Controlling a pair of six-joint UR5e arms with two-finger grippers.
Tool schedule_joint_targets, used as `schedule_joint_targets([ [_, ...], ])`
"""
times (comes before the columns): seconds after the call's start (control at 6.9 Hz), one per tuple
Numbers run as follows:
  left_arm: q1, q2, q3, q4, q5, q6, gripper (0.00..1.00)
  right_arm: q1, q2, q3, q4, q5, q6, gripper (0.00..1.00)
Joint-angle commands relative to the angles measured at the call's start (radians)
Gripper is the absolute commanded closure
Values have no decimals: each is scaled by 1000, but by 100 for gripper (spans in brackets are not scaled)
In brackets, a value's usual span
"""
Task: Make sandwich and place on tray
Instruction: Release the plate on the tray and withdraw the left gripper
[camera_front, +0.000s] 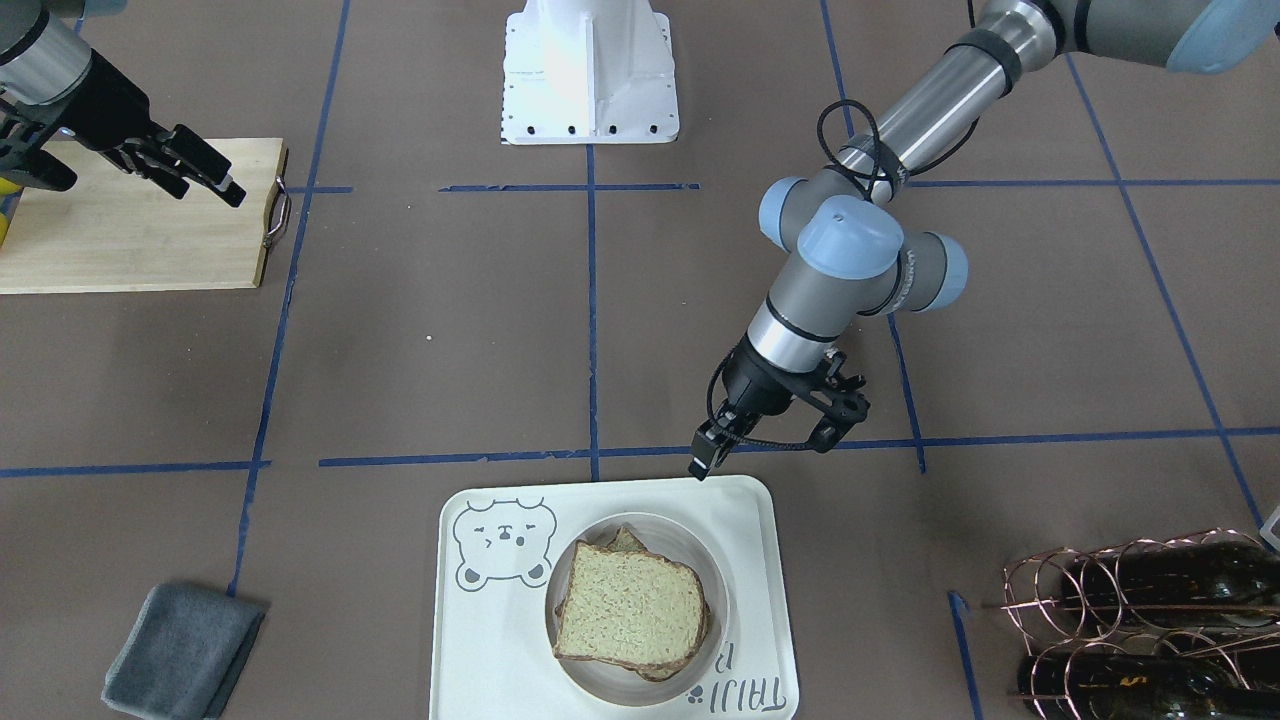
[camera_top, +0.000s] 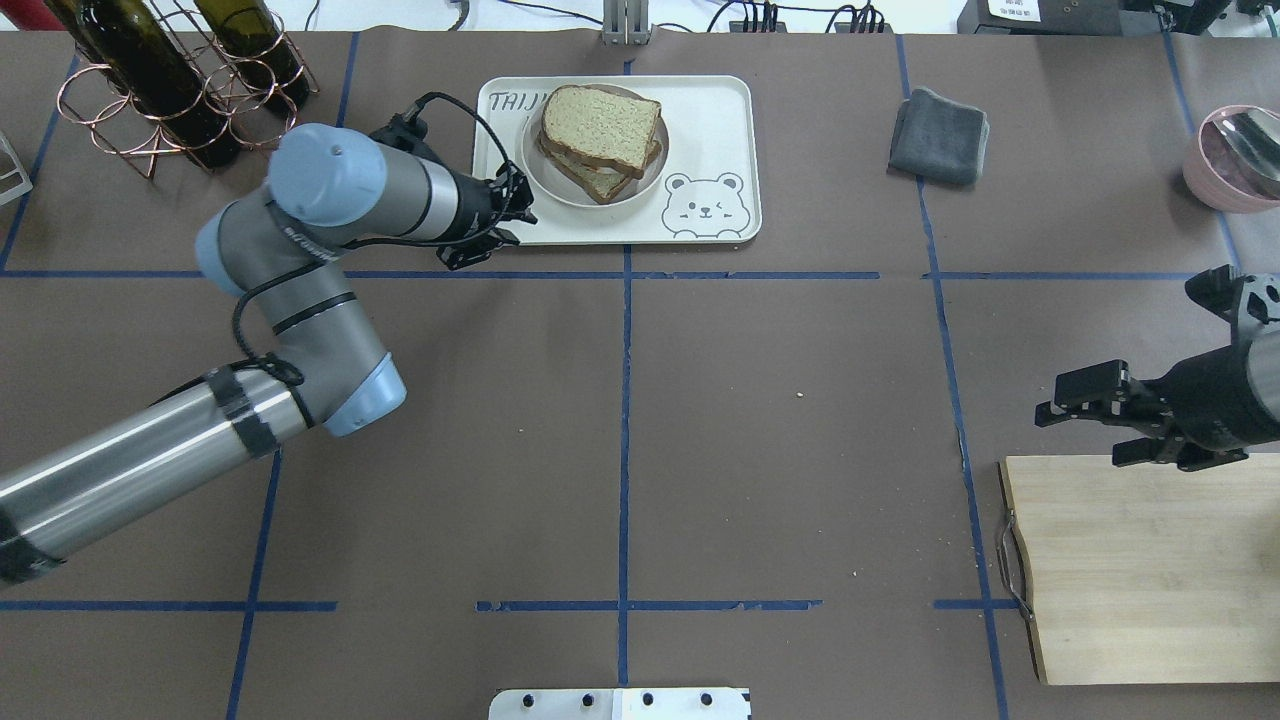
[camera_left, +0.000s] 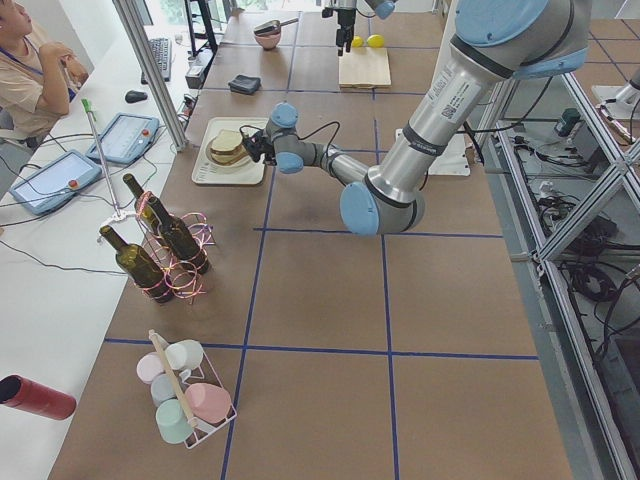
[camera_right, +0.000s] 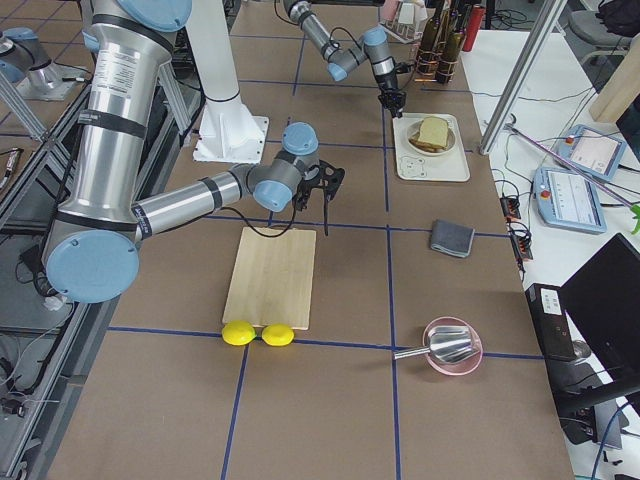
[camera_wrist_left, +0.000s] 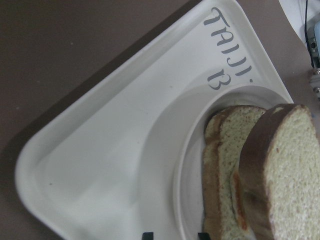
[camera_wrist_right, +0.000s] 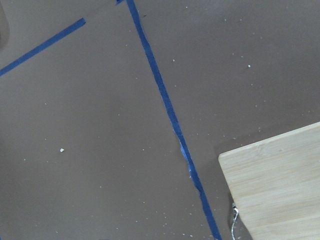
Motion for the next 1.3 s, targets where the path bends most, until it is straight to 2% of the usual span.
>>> schedule_joint_targets([
  [0.0,-20,337,-360,3,-127,311,60,218,-36,-99,-15,169,-329,0],
  [0.14,-44,502,-468,3,-132,501,60,297,-62,-117,-93,170,-527,0],
  [0.29,-120,635,-510,3,-194,735,61,407,-62,-123,-259,170,-828,0],
  [0.43,-272,724,-497,3,-316,1044,61,558,-52,-123,-505,173,-1171,0],
  [0.58,-411,760,-465,24,-380,1298,62,648,18,-129,-720,161,-1401,0],
  [0.72,-513,759,-459,169,-381,1539,62,708,83,-137,-862,133,-1532,0],
  [0.87,-652,743,-457,409,-378,1813,62,724,115,-144,-911,112,-1569,0],
  [1.16,-794,627,-460,895,-379,2122,58,725,117,-149,-914,114,-1567,0],
])
